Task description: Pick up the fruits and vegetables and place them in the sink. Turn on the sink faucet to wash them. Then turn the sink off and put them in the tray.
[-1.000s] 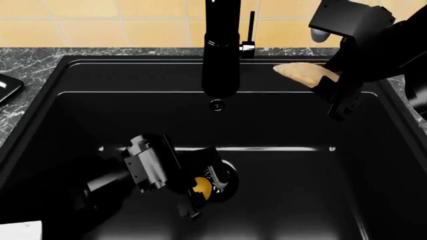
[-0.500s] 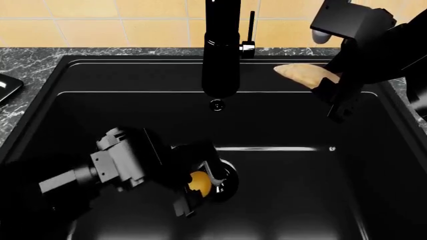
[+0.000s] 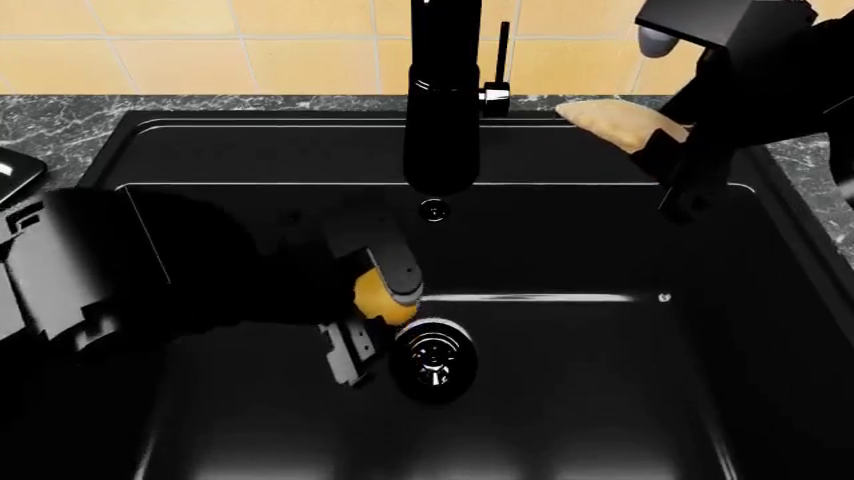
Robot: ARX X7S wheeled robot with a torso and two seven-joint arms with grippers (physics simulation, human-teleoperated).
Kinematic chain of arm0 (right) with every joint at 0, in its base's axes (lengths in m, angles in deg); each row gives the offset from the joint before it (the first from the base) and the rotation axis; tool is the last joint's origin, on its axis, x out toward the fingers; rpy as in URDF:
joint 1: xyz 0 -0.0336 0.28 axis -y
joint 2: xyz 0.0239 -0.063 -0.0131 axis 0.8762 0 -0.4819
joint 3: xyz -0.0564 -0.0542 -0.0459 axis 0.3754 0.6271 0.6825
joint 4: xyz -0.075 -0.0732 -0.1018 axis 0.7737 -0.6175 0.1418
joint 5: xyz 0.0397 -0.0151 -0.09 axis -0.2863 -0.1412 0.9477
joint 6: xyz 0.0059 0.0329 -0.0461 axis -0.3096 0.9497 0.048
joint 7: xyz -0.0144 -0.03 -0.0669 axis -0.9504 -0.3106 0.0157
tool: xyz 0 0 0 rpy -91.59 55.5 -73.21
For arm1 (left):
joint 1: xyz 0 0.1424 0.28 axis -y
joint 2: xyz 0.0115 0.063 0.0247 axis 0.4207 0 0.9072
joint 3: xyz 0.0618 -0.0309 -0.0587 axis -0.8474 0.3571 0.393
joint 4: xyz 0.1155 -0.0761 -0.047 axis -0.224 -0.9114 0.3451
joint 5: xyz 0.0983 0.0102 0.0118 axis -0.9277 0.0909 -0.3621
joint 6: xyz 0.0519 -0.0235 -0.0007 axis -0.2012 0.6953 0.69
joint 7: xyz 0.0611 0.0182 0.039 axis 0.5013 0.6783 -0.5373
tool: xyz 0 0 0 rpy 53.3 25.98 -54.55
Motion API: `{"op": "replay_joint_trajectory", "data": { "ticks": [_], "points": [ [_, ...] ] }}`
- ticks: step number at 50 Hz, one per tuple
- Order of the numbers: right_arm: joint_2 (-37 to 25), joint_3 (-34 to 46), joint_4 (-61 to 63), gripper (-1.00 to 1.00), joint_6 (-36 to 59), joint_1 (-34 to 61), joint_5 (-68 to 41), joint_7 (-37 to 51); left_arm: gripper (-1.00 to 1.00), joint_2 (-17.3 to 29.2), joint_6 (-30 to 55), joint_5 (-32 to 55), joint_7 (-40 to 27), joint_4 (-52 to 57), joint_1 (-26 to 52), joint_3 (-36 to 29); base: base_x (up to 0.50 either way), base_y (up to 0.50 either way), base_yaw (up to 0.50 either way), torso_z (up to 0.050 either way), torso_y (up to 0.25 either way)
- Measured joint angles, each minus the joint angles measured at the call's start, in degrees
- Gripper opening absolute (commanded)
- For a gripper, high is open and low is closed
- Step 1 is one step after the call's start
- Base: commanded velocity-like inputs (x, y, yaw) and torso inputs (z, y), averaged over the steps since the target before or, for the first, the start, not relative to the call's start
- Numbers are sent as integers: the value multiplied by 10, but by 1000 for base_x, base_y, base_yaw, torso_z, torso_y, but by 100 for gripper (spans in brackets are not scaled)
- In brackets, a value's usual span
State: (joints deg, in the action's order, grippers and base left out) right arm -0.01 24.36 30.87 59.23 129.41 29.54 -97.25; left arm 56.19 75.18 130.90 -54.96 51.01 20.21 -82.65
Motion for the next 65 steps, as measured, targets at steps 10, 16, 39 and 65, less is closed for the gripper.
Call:
{"op": "replay_joint_trajectory", "data": {
  "ticks": [10,16,39,65],
  "points": [
    [2,-6,-4,-100,1,7,2,5,-100,47,31,71,-75,56,35,69,0,0,0,0,0],
    [3,-10,-4,-100,1,8,2,9,-100,71,40,107,-115,79,54,106,0,0,0,0,2],
    [5,-19,-1,-100,0,10,1,18,-100,140,31,215,-217,109,98,216,-250,0,0,0,0],
    [3,-25,22,-100,10,27,6,27,-100,163,20,266,-244,149,109,247,-432,248,0,1,0]
  ]
}}
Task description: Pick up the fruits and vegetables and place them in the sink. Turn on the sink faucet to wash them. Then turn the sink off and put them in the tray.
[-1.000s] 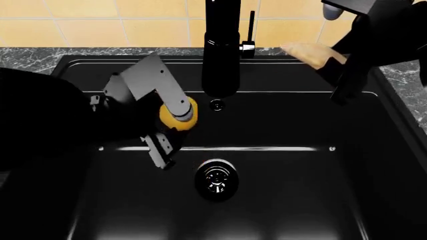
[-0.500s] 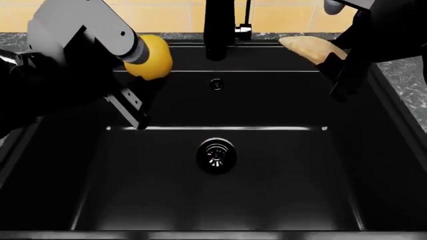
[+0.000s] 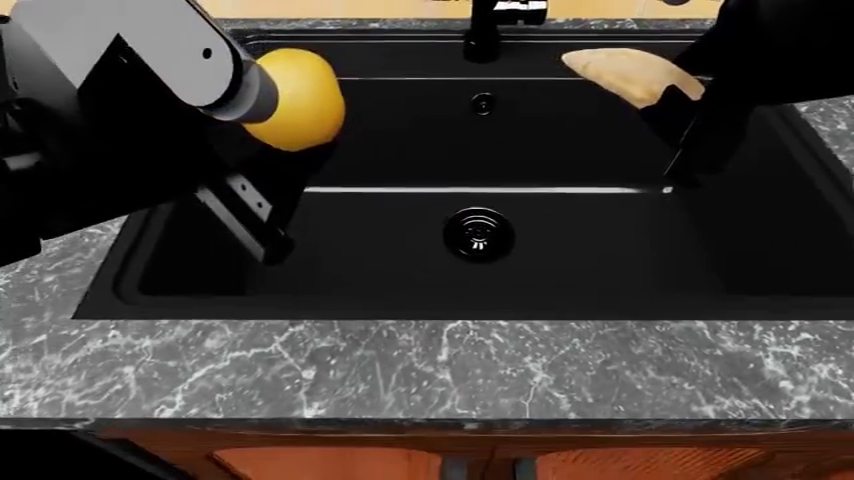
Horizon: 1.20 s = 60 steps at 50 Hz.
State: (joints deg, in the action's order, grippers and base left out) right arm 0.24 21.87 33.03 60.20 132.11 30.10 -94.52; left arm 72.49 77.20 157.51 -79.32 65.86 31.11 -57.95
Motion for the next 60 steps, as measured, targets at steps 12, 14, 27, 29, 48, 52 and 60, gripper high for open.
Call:
{"op": "replay_joint_trajectory", "data": {
  "ticks": [12,14,27,29,48,52,60],
  "points": [
    [0,0,13,-100,5,17,5,3,-100,2,5,21,-14,10,13,6,-304,443,0,0,0],
    [0,0,15,-100,6,19,5,3,-100,2,6,23,-15,11,15,7,-366,394,0,0,0],
    [-2,1,21,-100,9,27,7,5,-100,4,13,41,-22,11,33,11,-155,490,0,1,0],
    [-1,1,20,-100,8,27,7,6,-100,5,15,43,-23,11,36,12,-1,500,0,0,0],
    [8,-1,10,-100,-5,27,7,12,-100,6,21,50,-27,9,49,13,-1,500,0,0,0],
    [11,-2,6,-100,-9,27,7,13,-100,7,21,51,-28,9,51,12,-1,500,0,0,0],
    [16,-3,0,-100,-16,27,6,15,-100,7,23,54,-29,9,54,12,37,500,0,0,0]
  ]
}}
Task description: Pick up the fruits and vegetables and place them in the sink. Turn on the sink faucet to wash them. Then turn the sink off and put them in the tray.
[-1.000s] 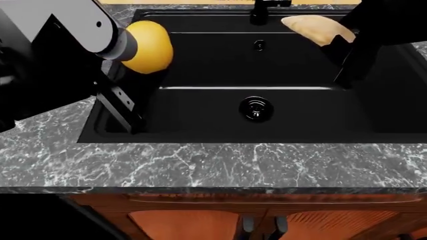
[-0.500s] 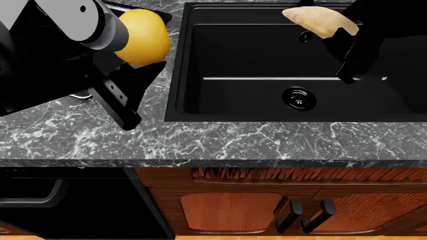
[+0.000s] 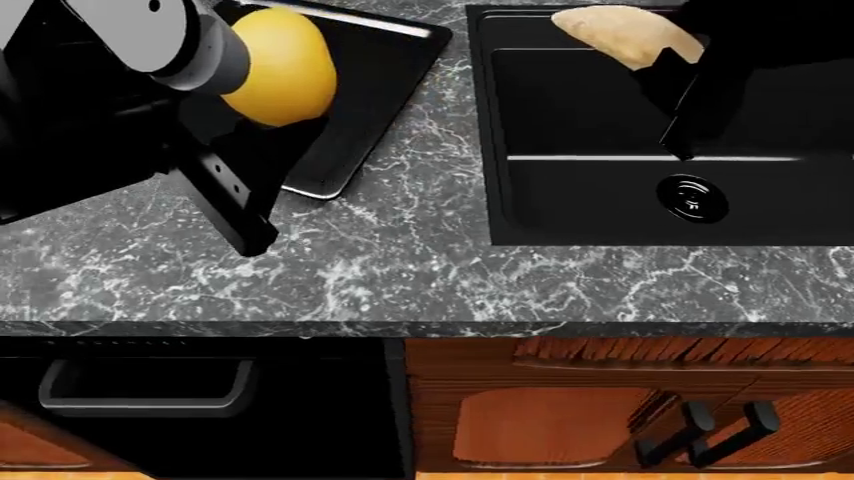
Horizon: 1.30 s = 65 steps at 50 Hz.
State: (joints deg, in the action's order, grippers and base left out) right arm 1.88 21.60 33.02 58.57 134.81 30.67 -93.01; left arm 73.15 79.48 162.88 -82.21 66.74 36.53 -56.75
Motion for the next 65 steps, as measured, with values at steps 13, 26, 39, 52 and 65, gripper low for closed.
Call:
{"op": "replay_joint_trajectory", "data": {
  "ticks": [13,26,39,52,65],
  "points": [
    [9,1,-11,-100,-13,2,-1,1,-100,-3,1,0,0,0,1,-3,71,500,0,1,1],
    [15,2,-20,-100,-22,3,-2,3,-100,-5,0,-3,2,-1,0,-6,122,500,0,0,1],
    [23,-3,-28,-100,-31,-4,-6,7,-100,-7,-2,-13,5,-2,-4,-10,177,161,0,0,2],
    [26,-4,-34,-100,-33,-7,-8,8,-100,-11,-4,-15,8,-2,-6,-14,451,202,0,0,2],
    [29,-6,-39,-100,-35,-10,-13,9,-100,-19,-4,-19,9,-2,-7,-20,190,19,0,1,1]
  ]
}}
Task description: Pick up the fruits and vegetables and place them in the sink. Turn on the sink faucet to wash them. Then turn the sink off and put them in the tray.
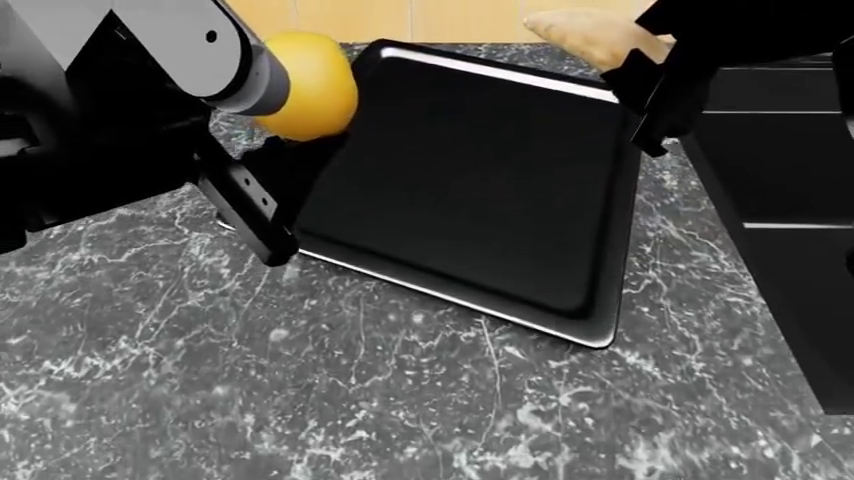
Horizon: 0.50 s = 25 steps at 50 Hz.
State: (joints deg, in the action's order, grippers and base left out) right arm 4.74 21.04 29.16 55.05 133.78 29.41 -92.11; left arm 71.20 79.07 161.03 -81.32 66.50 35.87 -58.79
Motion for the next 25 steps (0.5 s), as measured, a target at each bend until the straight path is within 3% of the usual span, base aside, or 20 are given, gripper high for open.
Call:
{"op": "replay_joint_trajectory", "data": {
  "ticks": [11,25],
  "points": [
    [0,1,-3,-100,-3,-2,0,0,-100,-28,1,-22,11,-12,-3,-17,0,0,0,0,2],
    [0,4,-8,-100,-7,-3,-1,1,-100,-101,2,-96,64,-73,-2,-71,0,0,0,0,1]
  ]
}}
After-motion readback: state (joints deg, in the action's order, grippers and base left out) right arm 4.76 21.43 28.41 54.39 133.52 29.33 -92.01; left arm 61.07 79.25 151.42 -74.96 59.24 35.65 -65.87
